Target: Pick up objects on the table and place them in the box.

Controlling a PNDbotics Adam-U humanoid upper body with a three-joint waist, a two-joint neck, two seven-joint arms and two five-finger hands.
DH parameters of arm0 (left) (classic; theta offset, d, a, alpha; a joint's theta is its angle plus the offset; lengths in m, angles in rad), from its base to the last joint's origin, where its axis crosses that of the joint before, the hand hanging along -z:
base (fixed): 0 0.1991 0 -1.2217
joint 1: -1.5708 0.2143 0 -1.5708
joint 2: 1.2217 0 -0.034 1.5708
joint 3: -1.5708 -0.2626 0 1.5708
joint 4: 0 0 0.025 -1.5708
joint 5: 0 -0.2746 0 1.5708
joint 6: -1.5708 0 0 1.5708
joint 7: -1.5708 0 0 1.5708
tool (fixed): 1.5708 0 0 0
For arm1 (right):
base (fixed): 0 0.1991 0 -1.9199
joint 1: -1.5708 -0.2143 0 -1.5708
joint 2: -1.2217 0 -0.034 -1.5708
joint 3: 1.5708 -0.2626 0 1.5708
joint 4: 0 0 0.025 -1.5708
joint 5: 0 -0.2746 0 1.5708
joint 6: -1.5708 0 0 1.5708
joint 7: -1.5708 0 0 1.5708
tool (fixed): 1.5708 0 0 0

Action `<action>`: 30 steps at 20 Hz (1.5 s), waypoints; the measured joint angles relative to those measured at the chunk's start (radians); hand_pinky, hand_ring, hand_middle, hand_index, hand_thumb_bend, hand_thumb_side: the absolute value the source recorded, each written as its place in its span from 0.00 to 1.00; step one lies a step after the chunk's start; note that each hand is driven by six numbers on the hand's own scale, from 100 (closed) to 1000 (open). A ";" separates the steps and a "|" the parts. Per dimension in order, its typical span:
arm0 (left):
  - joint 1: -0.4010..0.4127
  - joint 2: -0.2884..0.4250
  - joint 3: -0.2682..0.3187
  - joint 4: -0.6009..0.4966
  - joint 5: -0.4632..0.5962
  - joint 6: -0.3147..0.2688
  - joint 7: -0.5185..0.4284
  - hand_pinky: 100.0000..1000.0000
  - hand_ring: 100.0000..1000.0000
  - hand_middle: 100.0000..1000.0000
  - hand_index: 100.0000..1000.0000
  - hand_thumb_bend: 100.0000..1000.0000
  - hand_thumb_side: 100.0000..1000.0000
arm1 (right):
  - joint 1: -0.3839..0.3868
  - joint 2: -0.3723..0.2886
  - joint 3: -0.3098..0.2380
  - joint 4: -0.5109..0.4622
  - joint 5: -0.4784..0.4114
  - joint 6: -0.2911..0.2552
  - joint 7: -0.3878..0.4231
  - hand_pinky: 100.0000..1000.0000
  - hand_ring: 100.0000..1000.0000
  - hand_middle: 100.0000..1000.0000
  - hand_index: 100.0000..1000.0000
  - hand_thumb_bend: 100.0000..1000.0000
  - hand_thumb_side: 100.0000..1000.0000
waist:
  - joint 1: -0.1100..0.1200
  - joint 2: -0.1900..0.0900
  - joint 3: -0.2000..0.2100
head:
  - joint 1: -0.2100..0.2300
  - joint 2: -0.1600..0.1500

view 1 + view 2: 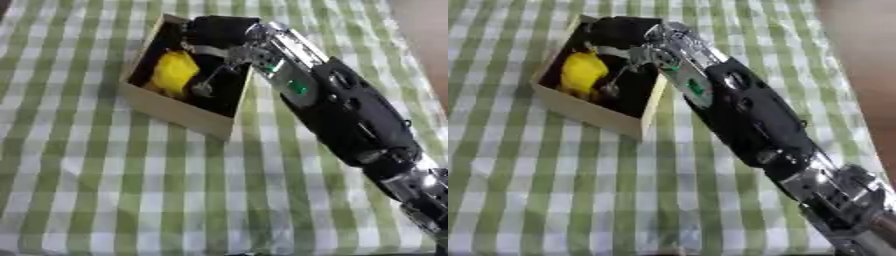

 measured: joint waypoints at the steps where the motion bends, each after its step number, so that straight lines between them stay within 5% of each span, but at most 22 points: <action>1: 0.000 0.000 0.000 0.000 0.000 0.002 -0.002 0.62 0.74 0.73 0.83 0.23 0.51 | 0.000 0.000 -0.002 -0.005 0.007 -0.008 -0.007 0.78 0.84 0.80 0.90 0.11 0.20 | 0.000 0.000 -0.001 | 0.000 0.000; 6: 0.000 0.000 0.000 0.000 0.004 0.004 -0.004 0.62 0.75 0.73 0.83 0.23 0.51 | 0.000 -0.008 -0.031 -0.046 0.008 -0.029 -0.030 0.79 0.83 0.79 0.90 0.04 0.16 | 0.000 0.000 -0.006 | 0.008 0.000; 9: 0.000 0.000 0.000 0.000 0.004 0.004 -0.004 0.62 0.75 0.73 0.83 0.23 0.50 | 0.000 -0.027 -0.062 -0.098 -0.038 -0.016 -0.042 0.79 0.81 0.76 0.89 0.00 0.00 | 0.001 0.000 -0.010 | 0.012 0.000; 16: 0.010 0.000 0.001 0.000 0.003 0.009 0.005 0.62 0.75 0.73 0.83 0.23 0.51 | 0.056 -0.194 -0.201 -0.360 -0.345 0.116 -0.115 0.82 0.82 0.74 0.86 0.00 0.00 | 0.008 -0.009 -0.044 | 0.046 0.004; 22: 0.023 0.001 0.001 0.000 -0.008 0.011 0.012 0.62 0.75 0.73 0.83 0.23 0.50 | 0.210 -0.415 -0.350 -0.609 -0.593 0.204 -0.272 0.83 0.81 0.73 0.84 0.00 0.00 | 0.026 -0.011 -0.074 | 0.079 0.005; 29: 0.034 0.003 0.007 0.000 -0.024 0.007 0.023 0.62 0.75 0.73 0.83 0.22 0.51 | 0.437 -0.533 -0.519 -0.665 -0.767 0.125 -0.517 0.85 0.79 0.70 0.81 0.00 0.00 | 0.038 -0.006 -0.097 | 0.107 0.004; 30: 0.034 0.003 0.008 0.000 -0.027 0.007 0.024 0.62 0.75 0.73 0.83 0.23 0.51 | 0.471 -0.534 -0.536 -0.666 -0.787 0.102 -0.550 0.86 0.79 0.69 0.82 0.00 0.07 | 0.040 -0.004 -0.098 | 0.110 0.004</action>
